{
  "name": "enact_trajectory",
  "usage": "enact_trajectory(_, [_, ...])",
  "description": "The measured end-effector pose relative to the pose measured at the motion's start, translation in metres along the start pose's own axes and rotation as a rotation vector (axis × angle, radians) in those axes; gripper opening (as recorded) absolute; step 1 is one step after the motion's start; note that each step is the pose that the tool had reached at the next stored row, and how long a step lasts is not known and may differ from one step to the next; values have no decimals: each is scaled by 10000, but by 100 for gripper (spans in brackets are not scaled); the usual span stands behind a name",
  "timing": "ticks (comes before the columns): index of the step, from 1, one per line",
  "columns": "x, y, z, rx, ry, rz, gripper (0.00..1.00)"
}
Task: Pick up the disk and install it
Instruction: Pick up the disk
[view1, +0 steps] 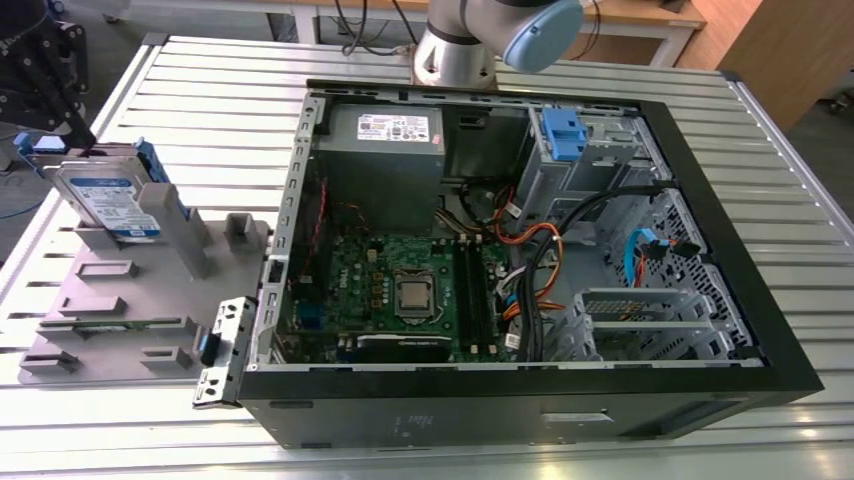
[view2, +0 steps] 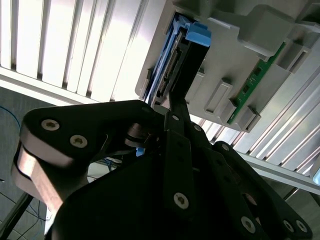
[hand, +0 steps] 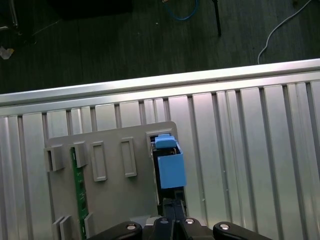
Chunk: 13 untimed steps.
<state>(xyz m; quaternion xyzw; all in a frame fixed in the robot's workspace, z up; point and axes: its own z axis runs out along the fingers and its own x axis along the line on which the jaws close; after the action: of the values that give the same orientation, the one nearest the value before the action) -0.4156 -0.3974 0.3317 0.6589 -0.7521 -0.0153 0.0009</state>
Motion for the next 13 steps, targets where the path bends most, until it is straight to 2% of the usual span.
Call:
enact_trajectory(11, [-2, 0, 0, 0, 0, 1, 11])
enact_trajectory(12, [-2, 0, 0, 0, 0, 0, 11])
enact_trajectory(13, [-2, 0, 0, 0, 1, -1, 17])
